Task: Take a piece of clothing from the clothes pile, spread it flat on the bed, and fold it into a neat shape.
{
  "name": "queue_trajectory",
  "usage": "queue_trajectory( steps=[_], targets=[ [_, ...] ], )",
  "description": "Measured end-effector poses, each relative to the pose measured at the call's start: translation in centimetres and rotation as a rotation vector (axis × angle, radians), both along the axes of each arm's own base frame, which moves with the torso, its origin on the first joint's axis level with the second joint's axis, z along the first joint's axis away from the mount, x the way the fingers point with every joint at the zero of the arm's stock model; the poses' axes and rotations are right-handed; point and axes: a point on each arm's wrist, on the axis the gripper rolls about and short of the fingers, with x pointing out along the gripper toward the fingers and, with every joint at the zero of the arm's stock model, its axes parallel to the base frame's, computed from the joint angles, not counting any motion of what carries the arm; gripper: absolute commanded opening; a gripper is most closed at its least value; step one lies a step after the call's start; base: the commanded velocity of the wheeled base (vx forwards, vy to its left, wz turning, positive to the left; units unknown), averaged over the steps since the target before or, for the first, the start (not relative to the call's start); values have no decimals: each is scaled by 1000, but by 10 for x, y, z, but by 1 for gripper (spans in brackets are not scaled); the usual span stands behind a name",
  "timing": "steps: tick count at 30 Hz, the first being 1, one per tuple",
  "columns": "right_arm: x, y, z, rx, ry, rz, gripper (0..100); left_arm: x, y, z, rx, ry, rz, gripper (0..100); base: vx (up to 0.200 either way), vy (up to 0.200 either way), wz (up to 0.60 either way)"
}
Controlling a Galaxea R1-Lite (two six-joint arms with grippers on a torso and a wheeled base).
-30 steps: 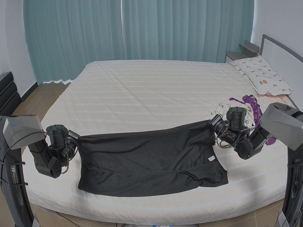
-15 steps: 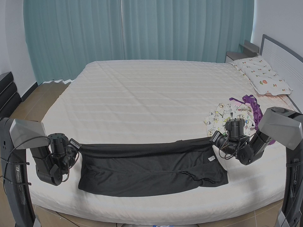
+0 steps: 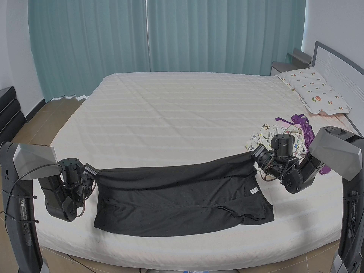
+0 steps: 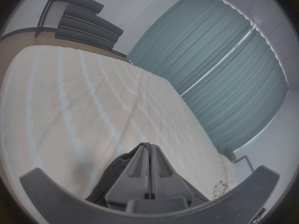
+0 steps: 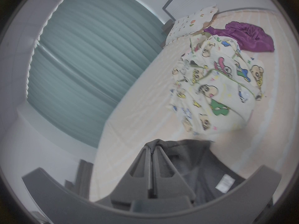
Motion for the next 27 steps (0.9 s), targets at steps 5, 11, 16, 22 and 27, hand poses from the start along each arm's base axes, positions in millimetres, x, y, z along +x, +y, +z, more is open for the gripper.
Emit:
queue_trajectory(
  steps=[5, 11, 16, 22, 27],
  targets=[
    [6, -6, 4, -2, -64, -15, 0, 10, 2, 16, -27, -149, 34, 0, 0, 0, 0],
    [-3, -9, -14, -116, -12, 19, 0, 5, 3, 3, 41, -105, 23, 0, 0, 0, 0],
    [-13, -9, -27, -191, 36, 52, 0, -2, 3, -17, 114, -16, 1, 0, 0, 0, 0],
    [-24, -10, -37, -268, 79, 87, 0, -16, 3, -31, 161, 75, -24, 0, 0, 0, 0],
    [-31, -12, -44, -324, 107, 113, 0, -24, 2, -37, 168, 113, -34, 0, 0, 0, 0]
  ],
)
